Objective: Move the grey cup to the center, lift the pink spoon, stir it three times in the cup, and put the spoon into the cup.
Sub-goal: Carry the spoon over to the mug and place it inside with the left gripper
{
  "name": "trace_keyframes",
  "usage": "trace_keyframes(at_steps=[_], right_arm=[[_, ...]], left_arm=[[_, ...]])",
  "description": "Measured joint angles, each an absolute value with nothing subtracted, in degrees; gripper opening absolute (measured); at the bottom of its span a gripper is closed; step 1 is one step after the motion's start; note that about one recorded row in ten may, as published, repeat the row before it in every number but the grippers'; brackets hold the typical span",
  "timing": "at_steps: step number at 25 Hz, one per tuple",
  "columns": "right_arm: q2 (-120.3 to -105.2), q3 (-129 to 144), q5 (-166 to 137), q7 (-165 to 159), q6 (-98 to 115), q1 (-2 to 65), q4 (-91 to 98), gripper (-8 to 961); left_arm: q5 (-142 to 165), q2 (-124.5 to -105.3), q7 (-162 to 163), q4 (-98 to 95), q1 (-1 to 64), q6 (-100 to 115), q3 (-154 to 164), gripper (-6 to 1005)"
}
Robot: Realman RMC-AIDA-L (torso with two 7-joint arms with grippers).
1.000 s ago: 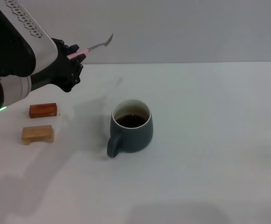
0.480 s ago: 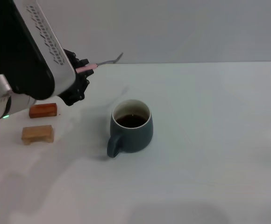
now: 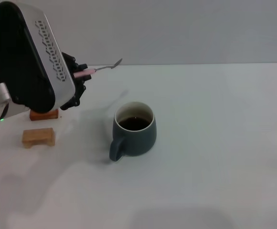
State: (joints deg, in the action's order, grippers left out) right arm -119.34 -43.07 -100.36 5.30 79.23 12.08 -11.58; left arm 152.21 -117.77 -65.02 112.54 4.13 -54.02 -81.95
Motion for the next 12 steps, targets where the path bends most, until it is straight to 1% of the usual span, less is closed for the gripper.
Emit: trace_keyframes(at_steps=[12], right_arm=[[-119.45, -43.06, -98.42, 5.36, 78.99, 12.13, -11.03, -1]], left_arm=[[142.03, -117.66, -75.18, 112.22, 4.26, -57.97, -89.2, 134]])
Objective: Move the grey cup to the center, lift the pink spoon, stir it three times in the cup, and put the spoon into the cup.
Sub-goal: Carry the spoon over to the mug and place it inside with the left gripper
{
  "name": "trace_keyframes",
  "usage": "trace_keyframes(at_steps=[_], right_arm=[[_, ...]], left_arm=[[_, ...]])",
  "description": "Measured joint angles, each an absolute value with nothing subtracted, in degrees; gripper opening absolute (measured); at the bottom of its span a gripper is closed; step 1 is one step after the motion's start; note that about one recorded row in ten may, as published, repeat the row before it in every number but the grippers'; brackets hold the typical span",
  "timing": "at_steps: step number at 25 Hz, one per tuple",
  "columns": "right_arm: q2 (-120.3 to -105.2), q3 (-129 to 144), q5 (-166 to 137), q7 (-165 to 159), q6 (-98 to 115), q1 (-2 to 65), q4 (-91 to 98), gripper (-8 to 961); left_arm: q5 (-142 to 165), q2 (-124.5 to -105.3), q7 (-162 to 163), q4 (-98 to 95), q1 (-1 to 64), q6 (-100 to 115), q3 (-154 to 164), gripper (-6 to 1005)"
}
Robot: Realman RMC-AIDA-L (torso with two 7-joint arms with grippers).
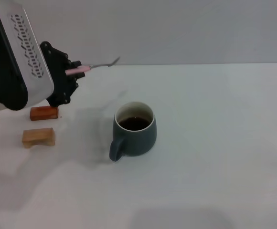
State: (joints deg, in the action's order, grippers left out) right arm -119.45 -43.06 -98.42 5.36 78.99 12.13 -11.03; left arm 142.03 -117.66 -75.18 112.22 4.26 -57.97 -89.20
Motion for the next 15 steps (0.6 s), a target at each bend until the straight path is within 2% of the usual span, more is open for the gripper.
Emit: trace_keyframes(at_steps=[15], right_arm=[[-119.46, -43.07, -91.82, 5.63, 77.43, 11.32, -7.7, 0]], left_arm=[[129.33, -117.7, -84.53, 111.93, 6.06, -69.05, -97.35, 134]])
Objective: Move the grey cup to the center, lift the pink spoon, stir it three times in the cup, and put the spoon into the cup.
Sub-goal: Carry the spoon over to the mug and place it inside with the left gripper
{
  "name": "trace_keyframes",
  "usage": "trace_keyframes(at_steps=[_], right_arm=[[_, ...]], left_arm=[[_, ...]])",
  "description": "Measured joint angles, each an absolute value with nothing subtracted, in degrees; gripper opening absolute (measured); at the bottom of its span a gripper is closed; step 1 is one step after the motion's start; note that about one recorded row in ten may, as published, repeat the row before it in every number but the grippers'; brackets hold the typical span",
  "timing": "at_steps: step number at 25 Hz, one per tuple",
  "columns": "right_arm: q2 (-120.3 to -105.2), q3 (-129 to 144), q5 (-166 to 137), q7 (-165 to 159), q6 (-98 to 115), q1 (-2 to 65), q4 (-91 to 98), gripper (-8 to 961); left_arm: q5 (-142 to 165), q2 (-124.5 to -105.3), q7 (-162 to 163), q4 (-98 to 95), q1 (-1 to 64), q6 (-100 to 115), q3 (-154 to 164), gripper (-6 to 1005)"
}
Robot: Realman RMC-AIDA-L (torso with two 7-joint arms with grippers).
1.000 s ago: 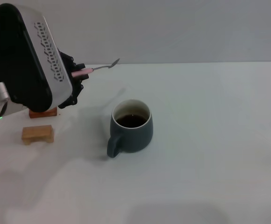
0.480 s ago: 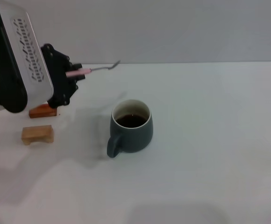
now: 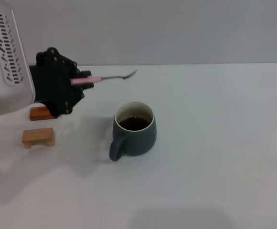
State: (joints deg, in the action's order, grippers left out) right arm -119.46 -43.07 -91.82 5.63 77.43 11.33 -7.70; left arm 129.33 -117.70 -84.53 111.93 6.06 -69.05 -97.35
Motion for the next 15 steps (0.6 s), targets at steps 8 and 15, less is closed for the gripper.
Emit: trace_keyframes(at_steps=[8, 15], right_arm=[[-119.26, -43.16, -88.63, 5.57, 76.26, 11.38, -6.36, 0], [-119.17, -43.77, -87.52, 5.63, 76.35, 11.71, -6.23, -1]], left_arm=[[129.15, -117.68, -85.52, 111.7, 6.64, -73.1, -97.83, 135], [129.53, -117.66, -86.78, 110.98, 8.08, -77.26, -98.24, 135]])
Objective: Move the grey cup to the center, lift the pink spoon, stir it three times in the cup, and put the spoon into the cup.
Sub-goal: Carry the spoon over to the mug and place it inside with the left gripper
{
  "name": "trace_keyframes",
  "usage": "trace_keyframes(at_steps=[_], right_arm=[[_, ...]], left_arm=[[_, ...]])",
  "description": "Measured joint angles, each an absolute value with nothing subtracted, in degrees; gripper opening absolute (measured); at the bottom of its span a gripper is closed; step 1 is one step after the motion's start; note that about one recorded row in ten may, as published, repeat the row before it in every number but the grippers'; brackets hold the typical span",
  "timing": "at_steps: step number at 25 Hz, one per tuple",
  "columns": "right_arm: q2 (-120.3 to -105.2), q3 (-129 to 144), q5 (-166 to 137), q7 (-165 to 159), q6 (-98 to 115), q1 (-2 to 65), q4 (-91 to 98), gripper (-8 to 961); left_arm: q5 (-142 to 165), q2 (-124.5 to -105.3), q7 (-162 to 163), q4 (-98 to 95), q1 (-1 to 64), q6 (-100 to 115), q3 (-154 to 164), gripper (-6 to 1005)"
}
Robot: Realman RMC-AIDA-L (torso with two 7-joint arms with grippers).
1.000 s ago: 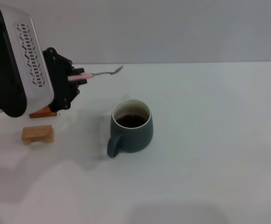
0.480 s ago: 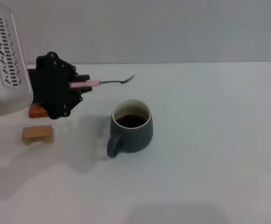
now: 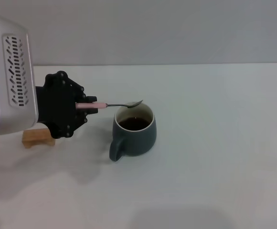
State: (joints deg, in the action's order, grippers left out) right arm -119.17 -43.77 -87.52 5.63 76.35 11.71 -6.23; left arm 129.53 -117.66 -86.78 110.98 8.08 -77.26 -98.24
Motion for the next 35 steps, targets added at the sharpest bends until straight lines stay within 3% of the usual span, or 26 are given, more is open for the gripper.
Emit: trace_keyframes(at_steps=[35], right_arm=[[-119.11, -43.77, -87.64, 5.63, 76.73, 12.85, -6.24, 0]], left_arm=[[136.77, -117.97, -86.66, 94.72, 18.07, -74.67, -97.5, 135]])
